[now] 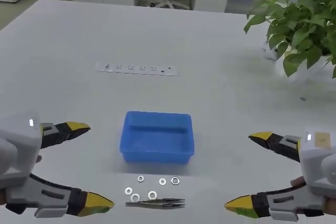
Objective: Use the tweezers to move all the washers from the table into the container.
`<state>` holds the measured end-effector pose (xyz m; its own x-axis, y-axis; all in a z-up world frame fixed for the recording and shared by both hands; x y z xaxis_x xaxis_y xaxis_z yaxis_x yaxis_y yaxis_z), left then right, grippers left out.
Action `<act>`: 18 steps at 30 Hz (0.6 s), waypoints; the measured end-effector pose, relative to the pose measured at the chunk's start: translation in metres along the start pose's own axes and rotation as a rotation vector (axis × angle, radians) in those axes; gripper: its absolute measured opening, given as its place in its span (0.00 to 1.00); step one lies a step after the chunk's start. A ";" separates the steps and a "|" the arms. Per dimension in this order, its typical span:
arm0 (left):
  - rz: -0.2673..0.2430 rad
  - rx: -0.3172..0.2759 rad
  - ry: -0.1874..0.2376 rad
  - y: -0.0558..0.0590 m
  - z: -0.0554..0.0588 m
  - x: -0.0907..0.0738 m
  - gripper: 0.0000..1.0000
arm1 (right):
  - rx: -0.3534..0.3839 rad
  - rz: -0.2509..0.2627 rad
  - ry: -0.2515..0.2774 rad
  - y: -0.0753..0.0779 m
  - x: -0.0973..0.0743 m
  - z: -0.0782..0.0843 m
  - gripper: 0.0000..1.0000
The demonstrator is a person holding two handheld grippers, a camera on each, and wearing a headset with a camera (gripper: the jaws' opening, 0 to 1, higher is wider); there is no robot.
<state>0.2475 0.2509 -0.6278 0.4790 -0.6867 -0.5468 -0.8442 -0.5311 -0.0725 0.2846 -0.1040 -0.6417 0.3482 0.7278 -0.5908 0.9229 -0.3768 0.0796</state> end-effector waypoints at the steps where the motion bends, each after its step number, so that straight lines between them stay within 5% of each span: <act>1: 0.001 0.001 -0.001 0.000 0.000 0.000 0.97 | -0.001 -0.001 -0.001 0.000 0.000 0.000 0.94; 18: 0.027 0.027 -0.026 0.000 0.000 0.004 0.94 | -0.041 -0.033 -0.032 -0.001 0.004 -0.003 0.90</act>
Point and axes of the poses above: the centre of the closed fingertips' face, and the gripper's own axes: x roughly forward along the fingers, y roughly to its right, z roughly out of its underside, the point moved 10 cm from there along -x, roughly backward along the fingers, and after that the axes turned 1 degree about -z, right-handed, at the moved point
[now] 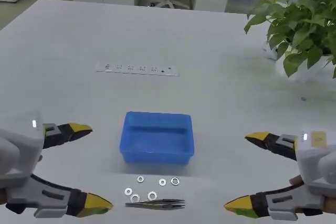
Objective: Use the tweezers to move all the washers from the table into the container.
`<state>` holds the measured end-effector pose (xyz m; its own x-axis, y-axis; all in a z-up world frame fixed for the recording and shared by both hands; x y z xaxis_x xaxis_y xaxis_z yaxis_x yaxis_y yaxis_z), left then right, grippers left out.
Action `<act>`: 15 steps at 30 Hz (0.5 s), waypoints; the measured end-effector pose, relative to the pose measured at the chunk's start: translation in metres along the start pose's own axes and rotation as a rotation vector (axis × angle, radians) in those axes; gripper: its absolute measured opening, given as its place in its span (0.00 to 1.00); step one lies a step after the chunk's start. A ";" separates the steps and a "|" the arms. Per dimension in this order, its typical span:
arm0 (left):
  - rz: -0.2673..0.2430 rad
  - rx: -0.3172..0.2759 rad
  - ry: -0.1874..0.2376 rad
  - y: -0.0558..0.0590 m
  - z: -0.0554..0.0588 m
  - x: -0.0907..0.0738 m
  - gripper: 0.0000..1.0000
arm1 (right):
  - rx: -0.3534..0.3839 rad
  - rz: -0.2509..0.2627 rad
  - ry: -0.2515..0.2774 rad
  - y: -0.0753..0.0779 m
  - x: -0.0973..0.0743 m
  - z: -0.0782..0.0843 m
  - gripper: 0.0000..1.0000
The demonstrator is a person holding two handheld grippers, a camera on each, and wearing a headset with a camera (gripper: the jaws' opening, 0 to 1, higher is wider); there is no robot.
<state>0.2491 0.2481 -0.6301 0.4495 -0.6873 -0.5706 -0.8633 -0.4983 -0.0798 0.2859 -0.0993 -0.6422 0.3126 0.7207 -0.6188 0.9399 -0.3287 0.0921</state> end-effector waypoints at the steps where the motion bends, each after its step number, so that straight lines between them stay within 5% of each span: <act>1: 0.002 0.002 -0.002 0.000 0.000 0.001 0.93 | -0.006 -0.005 -0.006 -0.001 0.001 0.000 0.90; 15: 0.062 0.029 -0.033 0.011 0.010 0.018 0.83 | -0.070 -0.069 -0.030 -0.006 0.020 -0.002 0.79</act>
Point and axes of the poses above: the centre of the closed fingertips' face, and the gripper's own axes: x roughly forward along the fingers, y roughly to its right, z roughly out of its underside, the point moved 10 cm from there along -x, roughly backward along the fingers, and after that the axes turned 1 degree about -z, right-handed, at the moved point
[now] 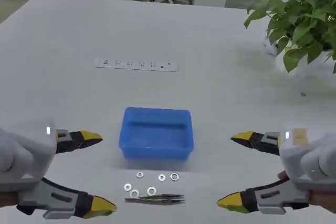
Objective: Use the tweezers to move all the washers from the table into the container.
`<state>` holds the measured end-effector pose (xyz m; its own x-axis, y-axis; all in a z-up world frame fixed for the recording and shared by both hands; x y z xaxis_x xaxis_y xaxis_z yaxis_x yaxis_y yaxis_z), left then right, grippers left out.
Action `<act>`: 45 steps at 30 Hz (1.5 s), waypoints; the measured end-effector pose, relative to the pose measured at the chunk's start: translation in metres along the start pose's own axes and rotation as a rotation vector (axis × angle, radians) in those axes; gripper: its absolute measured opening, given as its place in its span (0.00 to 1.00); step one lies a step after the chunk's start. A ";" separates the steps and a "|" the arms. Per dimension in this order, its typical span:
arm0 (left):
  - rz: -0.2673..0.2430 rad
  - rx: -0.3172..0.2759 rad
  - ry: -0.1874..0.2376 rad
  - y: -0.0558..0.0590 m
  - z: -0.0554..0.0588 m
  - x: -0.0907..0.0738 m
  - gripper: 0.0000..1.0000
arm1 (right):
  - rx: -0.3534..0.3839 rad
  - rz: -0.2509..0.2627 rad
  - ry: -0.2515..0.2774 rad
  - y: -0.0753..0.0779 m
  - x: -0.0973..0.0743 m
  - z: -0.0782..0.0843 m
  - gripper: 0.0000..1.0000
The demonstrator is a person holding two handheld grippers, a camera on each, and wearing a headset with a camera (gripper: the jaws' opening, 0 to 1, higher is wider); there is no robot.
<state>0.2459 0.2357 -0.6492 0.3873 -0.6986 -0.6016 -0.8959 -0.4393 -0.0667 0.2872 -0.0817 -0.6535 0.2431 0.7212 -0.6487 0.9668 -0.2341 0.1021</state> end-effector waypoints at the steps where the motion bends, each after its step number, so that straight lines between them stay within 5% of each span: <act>1: 0.006 0.002 -0.002 0.001 0.001 0.001 0.82 | -0.001 -0.003 0.001 -0.001 0.002 0.000 0.79; 6: 0.039 0.035 -0.042 0.006 0.008 0.008 0.74 | -0.021 -0.028 0.001 -0.005 0.012 0.001 0.72; 26: 0.089 0.074 -0.093 0.010 0.024 0.034 0.50 | -0.156 -0.149 -0.045 -0.020 0.053 -0.009 0.51; 45: 0.137 0.088 -0.156 0.014 0.036 0.058 0.27 | -0.212 -0.238 -0.073 -0.034 0.089 -0.012 0.33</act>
Point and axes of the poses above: the centre of the closed fingertips' face, and the gripper's own axes: x roughly forward along the fingers, y roughly to its right, z roughly out of its underside, the point moved 10 cm from there along -x, roughly backward along the fingers, and after that the axes turned 1 degree about -z, right-handed, at the moved point
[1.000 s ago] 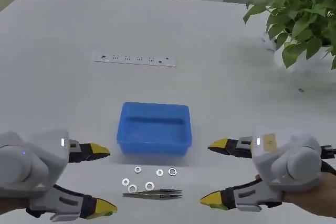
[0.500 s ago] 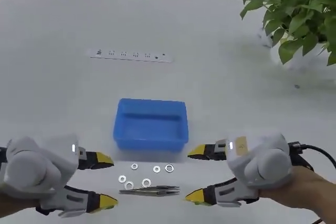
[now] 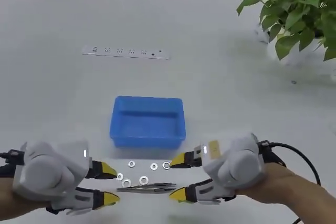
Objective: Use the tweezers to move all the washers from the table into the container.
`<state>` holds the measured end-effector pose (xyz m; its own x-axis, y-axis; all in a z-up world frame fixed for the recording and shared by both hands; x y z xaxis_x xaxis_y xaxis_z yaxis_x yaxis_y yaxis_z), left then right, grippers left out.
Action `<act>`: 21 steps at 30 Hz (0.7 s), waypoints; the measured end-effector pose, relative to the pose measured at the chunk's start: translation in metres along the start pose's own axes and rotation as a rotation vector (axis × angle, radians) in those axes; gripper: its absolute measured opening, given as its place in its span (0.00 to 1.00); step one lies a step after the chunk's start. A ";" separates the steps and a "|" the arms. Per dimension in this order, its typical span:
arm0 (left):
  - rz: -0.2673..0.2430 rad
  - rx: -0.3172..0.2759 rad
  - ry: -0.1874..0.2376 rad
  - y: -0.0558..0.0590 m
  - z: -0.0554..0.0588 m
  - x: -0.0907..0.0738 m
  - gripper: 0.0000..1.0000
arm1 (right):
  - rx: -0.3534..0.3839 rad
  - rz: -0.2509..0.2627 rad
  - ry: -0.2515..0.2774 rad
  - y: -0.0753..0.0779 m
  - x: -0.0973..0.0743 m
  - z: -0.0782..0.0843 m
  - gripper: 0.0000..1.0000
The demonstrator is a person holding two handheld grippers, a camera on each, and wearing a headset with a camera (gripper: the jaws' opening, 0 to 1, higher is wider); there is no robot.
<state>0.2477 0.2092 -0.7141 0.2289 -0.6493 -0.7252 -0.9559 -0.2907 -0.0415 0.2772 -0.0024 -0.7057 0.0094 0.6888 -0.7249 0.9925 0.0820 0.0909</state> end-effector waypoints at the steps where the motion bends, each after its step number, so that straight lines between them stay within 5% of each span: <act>1: 0.004 -0.003 -0.002 0.000 0.000 0.001 0.27 | -0.006 -0.004 -0.005 0.000 0.002 0.000 0.32; 21: 0.039 0.011 -0.060 -0.004 0.006 0.014 0.15 | -0.020 -0.068 -0.082 0.006 0.032 0.003 0.19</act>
<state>0.2538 0.2055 -0.7282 0.1800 -0.6167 -0.7664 -0.9660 -0.2579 -0.0194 0.2841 0.0175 -0.7306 -0.0471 0.6199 -0.7833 0.9886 0.1414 0.0524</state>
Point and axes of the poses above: the centre of the closed fingertips' face, and the gripper's own axes: x roughly forward along the fingers, y roughly to its right, z roughly out of its underside, the point moved 10 cm from there along -x, roughly backward along the fingers, and after that the axes turned 1 degree about -z, right-handed, at the moved point
